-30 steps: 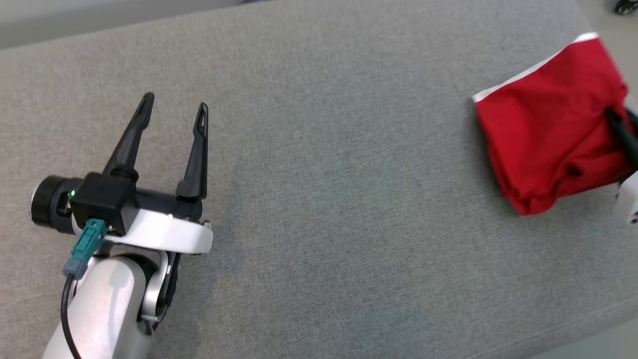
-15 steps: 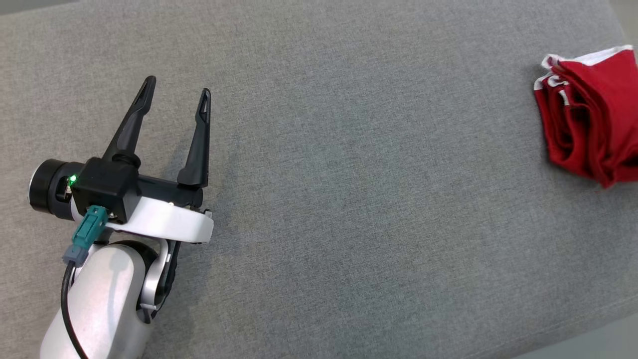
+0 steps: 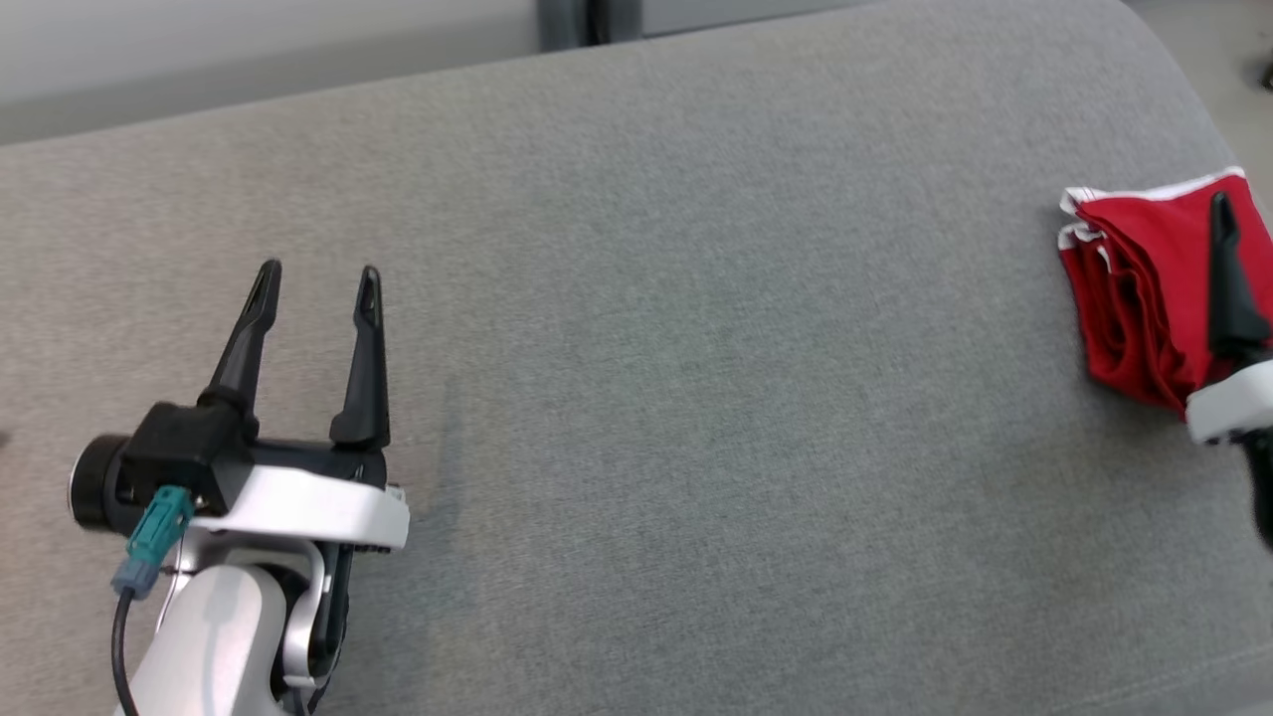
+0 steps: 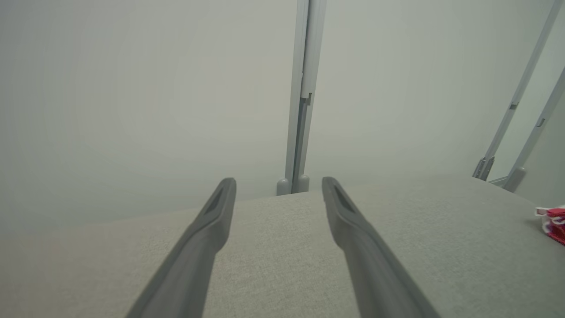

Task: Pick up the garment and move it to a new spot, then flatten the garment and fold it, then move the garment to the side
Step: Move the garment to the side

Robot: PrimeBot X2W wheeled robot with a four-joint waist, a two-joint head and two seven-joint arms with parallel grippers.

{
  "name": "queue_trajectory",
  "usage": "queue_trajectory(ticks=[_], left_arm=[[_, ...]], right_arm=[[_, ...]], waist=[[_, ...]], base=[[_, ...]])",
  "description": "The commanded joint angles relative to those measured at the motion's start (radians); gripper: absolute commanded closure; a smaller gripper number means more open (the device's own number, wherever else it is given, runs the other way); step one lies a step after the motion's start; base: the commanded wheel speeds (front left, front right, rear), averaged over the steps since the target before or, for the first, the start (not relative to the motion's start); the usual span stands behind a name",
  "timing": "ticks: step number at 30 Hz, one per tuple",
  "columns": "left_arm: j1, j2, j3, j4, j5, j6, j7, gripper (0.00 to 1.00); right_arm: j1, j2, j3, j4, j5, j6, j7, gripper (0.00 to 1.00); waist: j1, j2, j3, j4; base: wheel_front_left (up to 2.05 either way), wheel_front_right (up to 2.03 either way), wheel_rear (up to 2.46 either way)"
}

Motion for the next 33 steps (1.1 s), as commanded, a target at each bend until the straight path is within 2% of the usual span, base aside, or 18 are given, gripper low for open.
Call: queue_trajectory(ticks=[1,4,9,18,33], left_arm=[[0.021,0.003,0.007,0.004,-0.007,0.006,-0.01,0.0],[0.056,-0.001,0.01,0.01,-0.02,0.01,-0.02,0.0],[0.11,0.003,0.006,0.022,-0.031,0.012,-0.028,0.0],[0.15,0.011,-0.006,0.033,-0.033,0.01,-0.03,0.0],[0.171,0.02,-0.018,0.052,-0.044,0.009,-0.03,0.0]], right_arm=[[0.041,0.021,-0.02,-0.039,-0.011,0.0,-0.002,0.0],[0.113,0.088,-0.023,-0.129,-0.03,0.0,-0.002,0.0],[0.234,0.162,0.011,-0.237,-0.045,0.0,0.025,0.0],[0.359,0.201,-0.003,-0.355,-0.07,0.0,0.1,0.0],[0.441,0.238,-0.017,-0.443,-0.101,0.0,0.169,0.0]], waist=[[0.0,0.0,-0.05,0.046],[0.0,0.0,-0.086,0.082],[0.0,0.0,-0.143,0.148],[0.0,0.0,-0.185,0.198],[0.0,0.0,-0.225,0.201]], base=[[0.0,0.0,0.0],[0.0,0.0,0.0],[0.0,0.0,0.0],[0.0,0.0,0.0],[0.0,0.0,0.0]])
